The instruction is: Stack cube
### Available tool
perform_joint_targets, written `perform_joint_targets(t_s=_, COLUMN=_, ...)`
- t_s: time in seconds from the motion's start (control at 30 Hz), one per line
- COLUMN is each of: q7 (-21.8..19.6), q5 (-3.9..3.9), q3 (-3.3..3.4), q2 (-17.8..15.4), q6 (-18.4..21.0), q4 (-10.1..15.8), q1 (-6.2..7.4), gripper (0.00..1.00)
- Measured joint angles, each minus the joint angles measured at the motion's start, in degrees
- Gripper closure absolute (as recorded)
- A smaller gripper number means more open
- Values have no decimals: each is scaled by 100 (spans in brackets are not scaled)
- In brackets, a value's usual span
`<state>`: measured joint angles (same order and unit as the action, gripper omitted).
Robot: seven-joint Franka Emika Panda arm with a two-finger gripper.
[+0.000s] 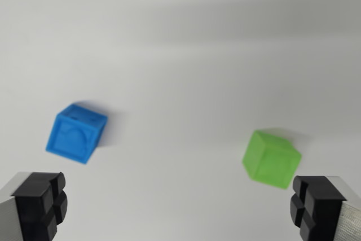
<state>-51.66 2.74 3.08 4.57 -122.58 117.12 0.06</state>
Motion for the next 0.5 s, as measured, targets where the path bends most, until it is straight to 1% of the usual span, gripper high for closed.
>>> perform_joint_targets(t_s=0.5, q7=-573, q5=-15, q3=-66, q2=27, q6=-495, q4=498, q1=148, gripper=0)
